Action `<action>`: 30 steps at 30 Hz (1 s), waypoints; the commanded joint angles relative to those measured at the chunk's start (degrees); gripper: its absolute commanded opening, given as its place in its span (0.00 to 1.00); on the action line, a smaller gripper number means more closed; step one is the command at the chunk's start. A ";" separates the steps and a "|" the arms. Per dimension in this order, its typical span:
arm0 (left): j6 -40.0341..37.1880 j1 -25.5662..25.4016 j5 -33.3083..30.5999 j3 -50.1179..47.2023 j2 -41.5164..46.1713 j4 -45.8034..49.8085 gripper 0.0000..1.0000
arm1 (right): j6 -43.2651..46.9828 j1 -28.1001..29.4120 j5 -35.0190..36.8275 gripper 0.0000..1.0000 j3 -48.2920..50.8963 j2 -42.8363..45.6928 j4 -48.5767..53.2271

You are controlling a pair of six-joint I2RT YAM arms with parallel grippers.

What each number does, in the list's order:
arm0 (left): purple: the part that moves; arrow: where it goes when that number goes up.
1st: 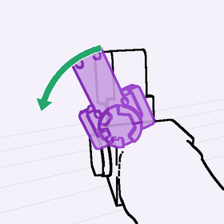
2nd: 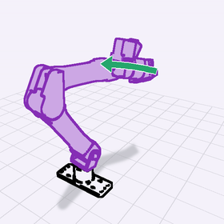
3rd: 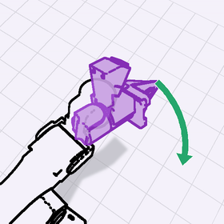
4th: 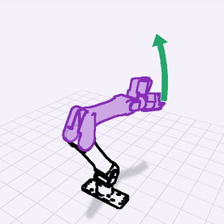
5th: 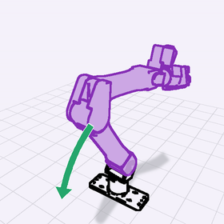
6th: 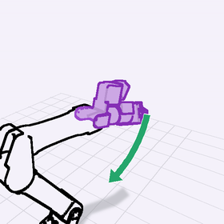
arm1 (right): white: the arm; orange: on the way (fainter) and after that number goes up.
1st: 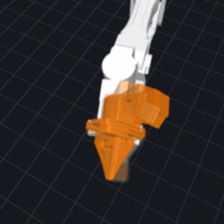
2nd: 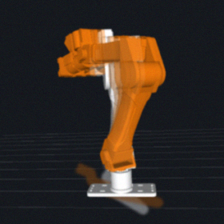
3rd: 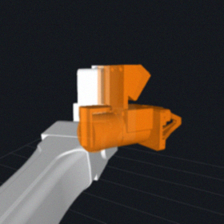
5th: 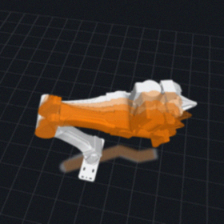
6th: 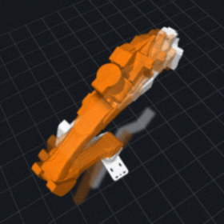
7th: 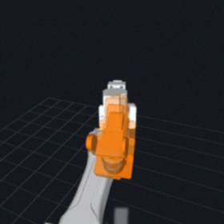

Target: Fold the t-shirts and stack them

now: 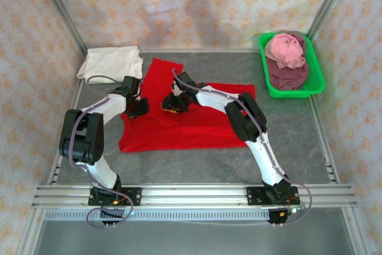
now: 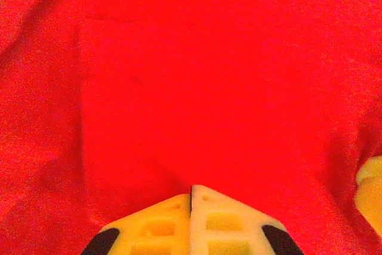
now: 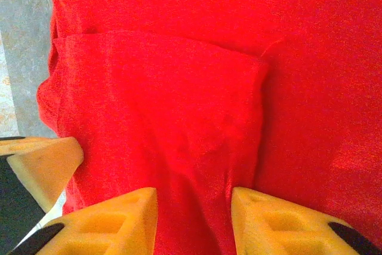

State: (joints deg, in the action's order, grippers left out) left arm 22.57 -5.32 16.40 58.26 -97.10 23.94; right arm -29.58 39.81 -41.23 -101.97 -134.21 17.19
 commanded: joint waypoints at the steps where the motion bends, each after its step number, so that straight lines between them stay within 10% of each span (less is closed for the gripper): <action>1: -0.68 -1.20 0.43 1.17 3.70 0.18 0.00 | 0.08 0.08 -2.18 0.32 -1.56 -0.96 0.37; 9: 0.96 -1.99 -2.83 -2.26 7.33 0.18 0.00 | -2.28 0.09 -5.83 0.00 0.76 0.55 -4.25; 16: 3.38 -0.95 -6.03 -3.57 9.10 -1.44 0.00 | -3.90 0.09 -7.03 0.00 2.06 2.78 -6.97; 18: 3.75 -0.58 -6.77 -3.54 9.13 -1.78 0.25 | -3.46 0.09 -6.96 0.01 2.57 3.21 -7.09; 21: 4.28 0.35 -7.35 -2.72 7.52 -0.68 0.52 | -0.50 0.09 -4.32 0.37 2.39 3.18 -3.99; 25: 2.66 0.94 -6.55 -1.41 3.35 -1.42 0.54 | 2.66 0.09 -3.53 0.44 1.59 1.82 -0.54; 30: 0.92 0.67 -4.42 1.22 -0.99 -3.02 0.43 | 3.75 0.68 -5.00 0.30 0.96 0.68 -0.50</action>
State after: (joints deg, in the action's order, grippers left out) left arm 25.04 -4.49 11.62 57.36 -96.47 22.46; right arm -28.36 39.83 -46.50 -99.96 -134.04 13.93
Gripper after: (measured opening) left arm 0.445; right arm 0.338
